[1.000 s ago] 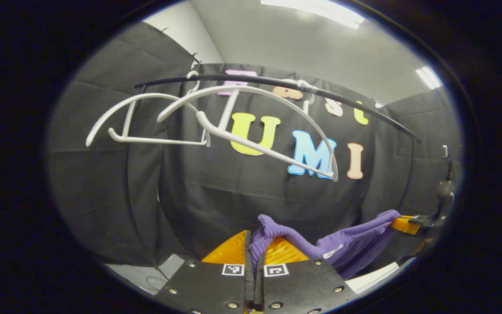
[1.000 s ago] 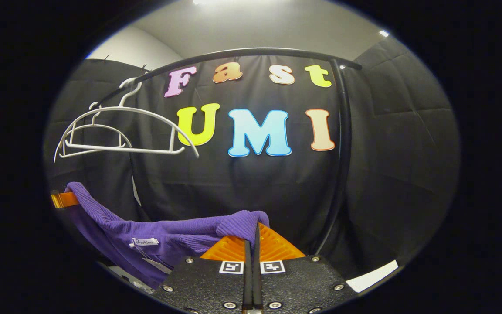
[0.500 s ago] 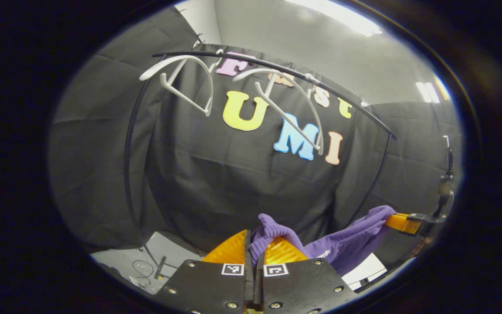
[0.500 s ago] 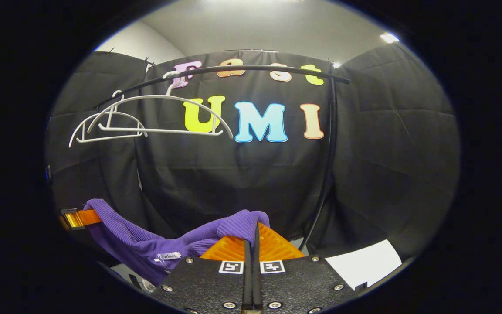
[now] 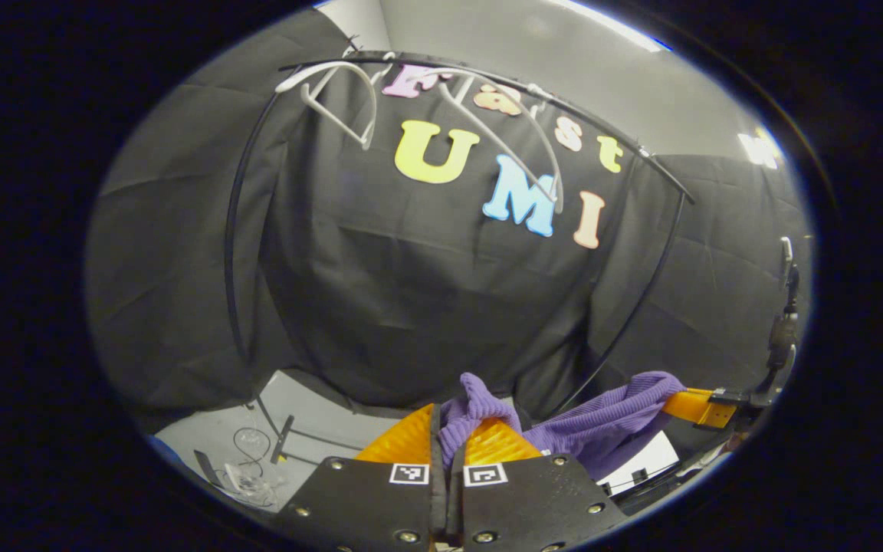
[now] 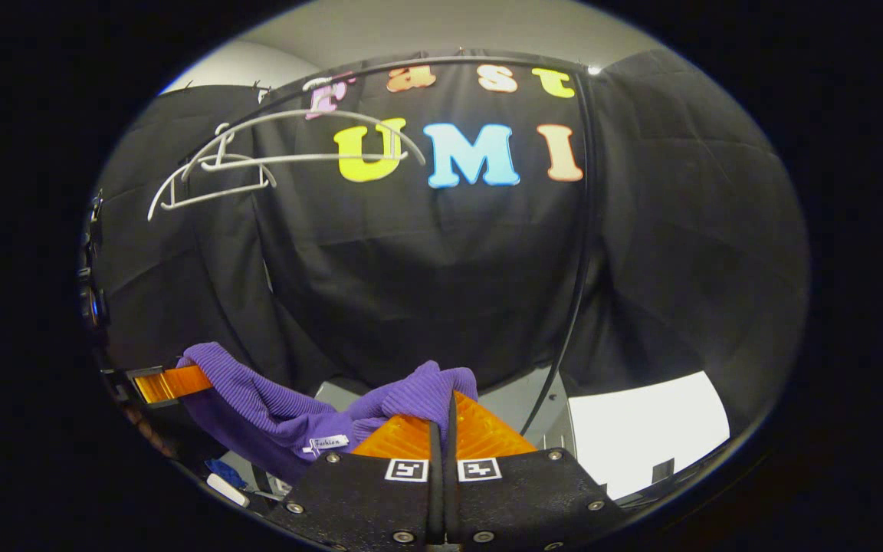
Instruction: Grasp the clothes on the hanger with both hands and then place them into the laundry hamper below.
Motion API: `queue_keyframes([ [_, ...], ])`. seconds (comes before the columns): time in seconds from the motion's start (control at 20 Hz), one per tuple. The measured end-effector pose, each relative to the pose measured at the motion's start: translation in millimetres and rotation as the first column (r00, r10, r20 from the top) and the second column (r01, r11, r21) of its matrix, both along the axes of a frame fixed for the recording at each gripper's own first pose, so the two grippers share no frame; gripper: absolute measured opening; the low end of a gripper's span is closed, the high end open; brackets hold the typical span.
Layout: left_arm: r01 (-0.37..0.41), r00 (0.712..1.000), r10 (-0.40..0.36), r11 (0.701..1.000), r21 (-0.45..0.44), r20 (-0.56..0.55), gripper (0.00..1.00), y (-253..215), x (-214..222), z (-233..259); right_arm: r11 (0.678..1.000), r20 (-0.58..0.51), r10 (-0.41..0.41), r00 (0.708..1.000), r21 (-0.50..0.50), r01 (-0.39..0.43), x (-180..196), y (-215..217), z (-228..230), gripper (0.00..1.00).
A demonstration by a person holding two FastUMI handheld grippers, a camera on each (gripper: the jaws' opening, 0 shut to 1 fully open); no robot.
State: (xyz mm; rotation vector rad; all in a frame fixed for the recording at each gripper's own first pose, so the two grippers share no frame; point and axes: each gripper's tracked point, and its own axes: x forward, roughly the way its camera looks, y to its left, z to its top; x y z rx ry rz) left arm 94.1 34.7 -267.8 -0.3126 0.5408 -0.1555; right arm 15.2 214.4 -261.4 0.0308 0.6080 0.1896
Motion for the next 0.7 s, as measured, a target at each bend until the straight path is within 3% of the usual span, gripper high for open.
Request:
queue_keyframes([
  [0.1,0.019,0.999,-0.018,0.999,0.039,-0.041,0.01,-5,-6,-25,1.000,-0.079,0.000,0.997,-0.007,-0.001,-9,-1,-31,0.00],
  [0.3,0.112,0.984,-0.102,0.992,0.064,-0.146,0.01,-15,-32,-83,0.999,-0.178,0.017,0.984,-0.033,-0.023,-31,3,-75,0.00],
  [0.35,0.142,0.977,-0.129,0.988,0.067,-0.168,0.06,-20,-36,-94,0.999,-0.197,0.025,0.980,-0.040,-0.033,-34,4,-84,0.00],
  [0.45,0.191,0.964,-0.172,0.978,0.080,-0.201,0.01,-26,-40,-110,0.998,-0.250,0.041,0.967,-0.029,-0.050,-48,13,-106,0.00],
  [0.7,0.285,0.935,-0.245,0.950,0.130,-0.257,0.01,-33,-52,-144,0.999,-0.361,0.051,0.931,0.002,-0.054,-66,27,-152,0.00],
])
